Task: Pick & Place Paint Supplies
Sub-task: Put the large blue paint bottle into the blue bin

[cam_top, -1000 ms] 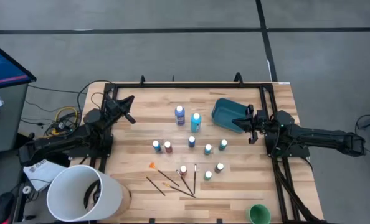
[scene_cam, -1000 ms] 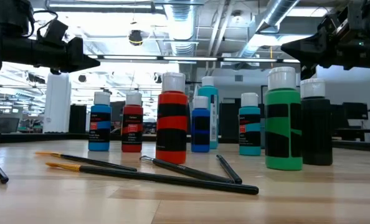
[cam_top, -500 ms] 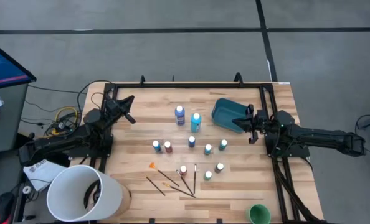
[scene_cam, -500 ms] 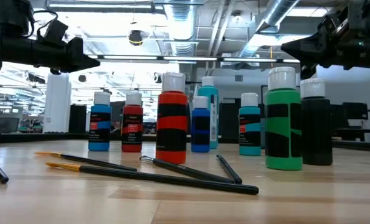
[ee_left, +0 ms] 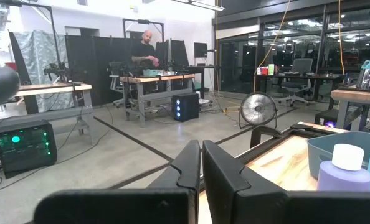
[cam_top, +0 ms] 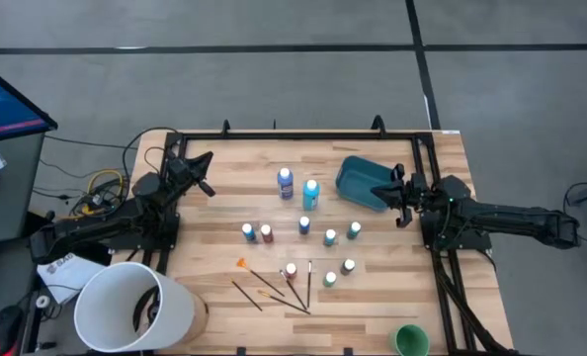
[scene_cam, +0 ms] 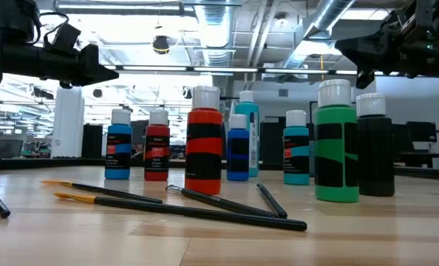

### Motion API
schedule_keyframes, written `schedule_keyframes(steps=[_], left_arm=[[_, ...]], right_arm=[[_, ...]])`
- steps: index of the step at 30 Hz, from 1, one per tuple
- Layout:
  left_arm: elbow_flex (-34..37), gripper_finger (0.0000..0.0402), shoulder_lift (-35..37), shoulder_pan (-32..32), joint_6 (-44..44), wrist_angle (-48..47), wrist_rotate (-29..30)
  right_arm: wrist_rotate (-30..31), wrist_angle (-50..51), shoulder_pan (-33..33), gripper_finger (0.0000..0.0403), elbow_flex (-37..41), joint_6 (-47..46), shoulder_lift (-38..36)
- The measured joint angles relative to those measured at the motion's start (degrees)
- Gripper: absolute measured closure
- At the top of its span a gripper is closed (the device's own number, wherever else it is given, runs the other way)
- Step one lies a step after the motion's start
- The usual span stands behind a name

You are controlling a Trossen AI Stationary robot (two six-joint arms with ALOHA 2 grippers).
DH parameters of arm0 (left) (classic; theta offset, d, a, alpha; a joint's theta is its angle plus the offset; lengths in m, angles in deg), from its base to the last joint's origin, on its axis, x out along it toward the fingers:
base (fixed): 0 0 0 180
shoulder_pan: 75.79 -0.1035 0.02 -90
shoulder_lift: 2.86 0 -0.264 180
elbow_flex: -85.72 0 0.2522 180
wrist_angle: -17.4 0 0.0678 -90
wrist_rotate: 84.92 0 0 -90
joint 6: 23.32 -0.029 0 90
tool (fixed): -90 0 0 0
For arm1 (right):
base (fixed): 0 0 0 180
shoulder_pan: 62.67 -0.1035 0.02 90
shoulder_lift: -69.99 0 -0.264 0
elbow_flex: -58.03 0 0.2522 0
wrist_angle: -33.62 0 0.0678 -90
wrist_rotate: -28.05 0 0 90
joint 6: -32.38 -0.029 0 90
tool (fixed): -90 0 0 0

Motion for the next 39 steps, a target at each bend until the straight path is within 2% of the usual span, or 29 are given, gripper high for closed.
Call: schedule_keyframes(steps=[5,7,9,15,18,23,27,32,35,39], left_arm=[[-0.01,0.0394,0.0,0.01,-0.01,-0.01,0.0],[-0.01,0.0394,0.02,-0.01,-0.01,0.0,0.0],[0.0,0.0394,0.01,-0.01,0.0,0.0,0.01],[-0.01,0.0394,0.02,-0.01,0.0,0.01,0.01],[-0.01,0.0394,0.02,0.0,-0.01,0.0,0.0],[-0.01,0.0394,0.02,0.01,-0.01,0.01,0.0],[-0.01,0.0394,0.02,0.01,-0.01,0.01,0.0],[0.0,0.0394,0.02,0.01,0.01,0.01,0.0],[-0.01,0.0394,0.02,0.0,0.01,0.01,0.0],[-0.01,0.0394,0.02,0.01,-0.01,0.01,0.02]], right_arm=[[0.0,1.04,0.0,0.0395,-3.59,-3.02,0.0],[0.0,4.54,0.0,0.0388,-6.73,-2.68,-0.02],[0.51,11.59,0.02,0.0373,-10.88,-0.8,0.02],[9.78,36.85,0.04,0.0297,-25.69,3.94,7.34],[10.05,46.94,-0.11,0.0255,-32.68,3.94,11.19],[10.04,63.9,-2.33,0.0203,-40.67,-2.26,17.92],[9.9,75.06,-6.24,0.0195,-42.99,-9.33,21.95],[8.51,85.52,-15.1,0.0206,-43.11,-23.85,25.64],[8.25,85.08,-22.22,0.0215,-43.12,-31.2,27.6],[7.3,78.9,-31.0,0.0225,-43.18,-38.46,29.74]])
